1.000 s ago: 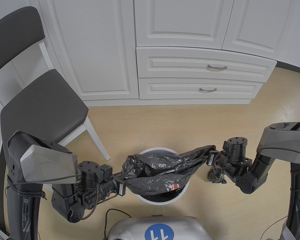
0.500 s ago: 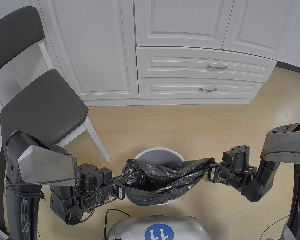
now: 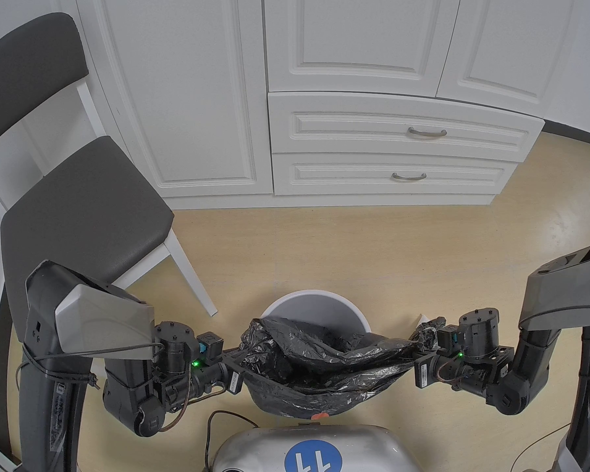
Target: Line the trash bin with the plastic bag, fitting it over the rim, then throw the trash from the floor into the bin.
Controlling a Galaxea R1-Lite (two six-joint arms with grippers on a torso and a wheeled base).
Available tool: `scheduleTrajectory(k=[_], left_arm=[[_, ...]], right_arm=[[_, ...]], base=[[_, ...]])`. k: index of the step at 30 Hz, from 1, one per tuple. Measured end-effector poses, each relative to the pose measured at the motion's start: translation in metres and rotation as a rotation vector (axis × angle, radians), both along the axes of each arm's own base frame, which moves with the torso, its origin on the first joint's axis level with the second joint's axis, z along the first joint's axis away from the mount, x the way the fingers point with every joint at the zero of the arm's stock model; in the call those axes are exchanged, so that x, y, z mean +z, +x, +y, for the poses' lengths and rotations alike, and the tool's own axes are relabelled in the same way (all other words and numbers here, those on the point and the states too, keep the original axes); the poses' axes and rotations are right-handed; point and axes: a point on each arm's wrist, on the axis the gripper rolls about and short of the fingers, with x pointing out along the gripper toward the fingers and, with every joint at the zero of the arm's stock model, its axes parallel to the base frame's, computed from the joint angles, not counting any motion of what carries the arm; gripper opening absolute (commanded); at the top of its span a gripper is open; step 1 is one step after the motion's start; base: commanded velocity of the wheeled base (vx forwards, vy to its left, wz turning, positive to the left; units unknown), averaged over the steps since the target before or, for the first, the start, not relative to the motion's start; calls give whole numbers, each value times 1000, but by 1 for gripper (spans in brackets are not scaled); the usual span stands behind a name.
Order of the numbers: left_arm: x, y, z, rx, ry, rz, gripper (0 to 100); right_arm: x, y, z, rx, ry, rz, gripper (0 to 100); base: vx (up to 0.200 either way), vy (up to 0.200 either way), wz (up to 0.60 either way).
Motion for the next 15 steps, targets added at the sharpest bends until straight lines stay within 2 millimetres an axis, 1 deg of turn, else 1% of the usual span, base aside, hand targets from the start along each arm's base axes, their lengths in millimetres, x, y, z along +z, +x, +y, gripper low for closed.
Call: scheduleTrajectory(k=[7,10,15], left_arm=[[-14,22,3,13,21,-46,0],[-19,28,4,20,25,-51,0],[-24,38,1,28,17,-74,0]], right_arm=[[-24,12,9,4,19,-50,0],[-34,13,14,14,15,-42,0],[-42,14,18,20,8,-33,0]], base=[[0,0,0],[0,0,0],[0,0,0]])
